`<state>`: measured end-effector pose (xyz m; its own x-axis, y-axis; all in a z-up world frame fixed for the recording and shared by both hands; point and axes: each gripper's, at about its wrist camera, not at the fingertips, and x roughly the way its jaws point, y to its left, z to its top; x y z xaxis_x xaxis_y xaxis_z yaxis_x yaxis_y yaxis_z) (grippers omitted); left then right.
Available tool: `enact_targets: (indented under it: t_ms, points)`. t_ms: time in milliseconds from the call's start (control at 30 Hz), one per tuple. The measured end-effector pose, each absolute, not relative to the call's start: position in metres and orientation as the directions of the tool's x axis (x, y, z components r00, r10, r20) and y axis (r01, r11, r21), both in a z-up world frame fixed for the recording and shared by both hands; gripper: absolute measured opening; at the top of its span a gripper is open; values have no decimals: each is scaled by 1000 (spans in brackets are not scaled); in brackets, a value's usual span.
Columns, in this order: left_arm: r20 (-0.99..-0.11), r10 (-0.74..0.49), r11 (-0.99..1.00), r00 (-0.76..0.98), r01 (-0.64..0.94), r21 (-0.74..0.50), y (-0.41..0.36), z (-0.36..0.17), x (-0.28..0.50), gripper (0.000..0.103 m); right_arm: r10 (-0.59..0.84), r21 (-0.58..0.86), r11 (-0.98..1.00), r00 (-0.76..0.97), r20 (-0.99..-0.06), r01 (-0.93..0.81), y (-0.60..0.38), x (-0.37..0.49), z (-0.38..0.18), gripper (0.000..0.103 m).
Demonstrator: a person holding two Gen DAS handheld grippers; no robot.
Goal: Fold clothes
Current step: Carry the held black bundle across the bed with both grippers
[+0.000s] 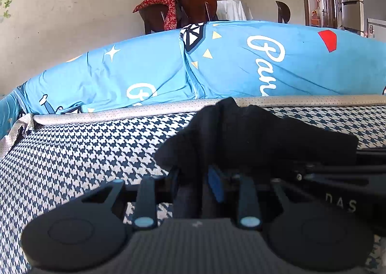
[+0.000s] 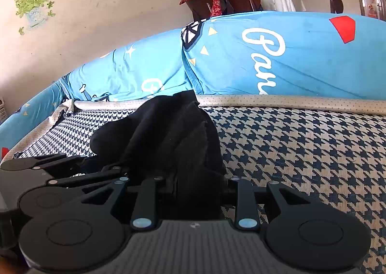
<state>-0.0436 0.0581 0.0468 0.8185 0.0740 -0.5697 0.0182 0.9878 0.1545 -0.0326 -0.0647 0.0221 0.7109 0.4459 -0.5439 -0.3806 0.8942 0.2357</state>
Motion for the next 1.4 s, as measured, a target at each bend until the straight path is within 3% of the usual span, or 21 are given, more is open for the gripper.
enact_targets:
  t_ms: [600, 633, 667, 767, 800, 867, 900, 1233, 1400]
  points:
    - [-551, 93, 983, 829, 12, 184, 55, 50, -48, 30, 412, 224, 911, 720, -559, -347, -67, -34, 21, 29]
    - [-555, 97, 983, 826, 9, 184, 55, 50, -47, 32, 397, 217, 917, 722, -566, -333, -67, -33, 20, 29]
    - [-558, 100, 983, 824, 6, 184, 55, 49, -47, 41, 382, 211, 924, 725, -573, -320, -68, -32, 20, 29]
    - [-572, 110, 983, 813, -3, 184, 56, 48, -46, 85, 295, 185, 956, 733, -614, -230, -75, -27, 15, 38]
    - [-580, 113, 983, 807, -6, 183, 56, 47, -45, 92, 275, 187, 961, 731, -625, -202, -80, -24, 14, 40]
    - [-596, 119, 983, 794, -12, 181, 57, 46, -43, 103, 267, 226, 961, 727, -633, -157, -91, -21, 13, 54]
    - [-603, 122, 984, 788, -15, 180, 57, 45, -42, 103, 262, 240, 961, 728, -633, -137, -95, -20, 13, 58]
    - [-714, 92, 995, 694, -82, 48, 81, 36, -29, 103, 287, 257, 953, 740, -608, -158, -103, -30, 26, 62]
    - [-723, 119, 990, 681, -137, 33, 92, 36, -27, 103, 317, 235, 947, 753, -577, -218, -100, -38, 33, 63]
